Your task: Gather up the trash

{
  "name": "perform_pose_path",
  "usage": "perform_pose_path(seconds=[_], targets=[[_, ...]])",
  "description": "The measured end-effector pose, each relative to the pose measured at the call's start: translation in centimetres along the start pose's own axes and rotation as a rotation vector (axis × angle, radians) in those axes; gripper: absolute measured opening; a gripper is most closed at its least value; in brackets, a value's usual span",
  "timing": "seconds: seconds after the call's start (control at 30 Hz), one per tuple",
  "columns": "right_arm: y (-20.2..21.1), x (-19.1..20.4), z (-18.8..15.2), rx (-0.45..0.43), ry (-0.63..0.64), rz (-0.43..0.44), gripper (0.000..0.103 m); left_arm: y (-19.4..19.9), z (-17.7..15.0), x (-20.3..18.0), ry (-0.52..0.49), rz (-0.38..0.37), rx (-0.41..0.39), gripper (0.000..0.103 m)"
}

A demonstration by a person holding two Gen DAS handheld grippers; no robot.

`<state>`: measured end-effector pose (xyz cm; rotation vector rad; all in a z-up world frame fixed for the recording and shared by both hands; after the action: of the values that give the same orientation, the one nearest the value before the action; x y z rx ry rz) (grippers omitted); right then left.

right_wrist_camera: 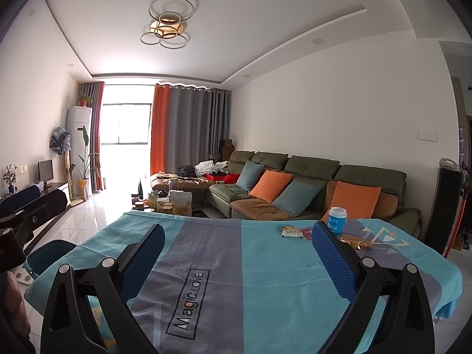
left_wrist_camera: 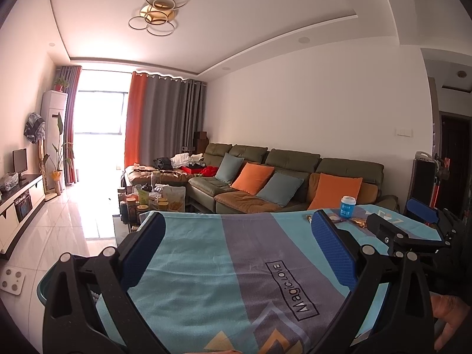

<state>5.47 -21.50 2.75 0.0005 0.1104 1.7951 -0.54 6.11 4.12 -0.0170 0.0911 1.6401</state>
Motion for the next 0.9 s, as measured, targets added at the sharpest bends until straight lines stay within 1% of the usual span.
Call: perform_pose_path(seconds=[0.57,0.9], targets=[[-0.32,0.04,0.18,0.005,0.009,0.007,0.096,0.00,0.08,0.16,0.012,-0.016,0.021,0.098],[-0.45,0.01,0.28,0.004,0.007,0.005,0.096,-0.32,0.07,0.08,0.009,-0.011,0.014,0.098]])
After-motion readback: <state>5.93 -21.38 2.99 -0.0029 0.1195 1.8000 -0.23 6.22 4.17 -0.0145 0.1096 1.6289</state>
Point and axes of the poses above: each gripper's, at about its wrist camera, not at the fingertips, and y roughly against the way its jaws point, x to its left, z to its top, the point moved 5 cm from there along -y, roughly the way its jaws point, and after that the axes turned 3 degrees about -x, right-handed, at the moved point
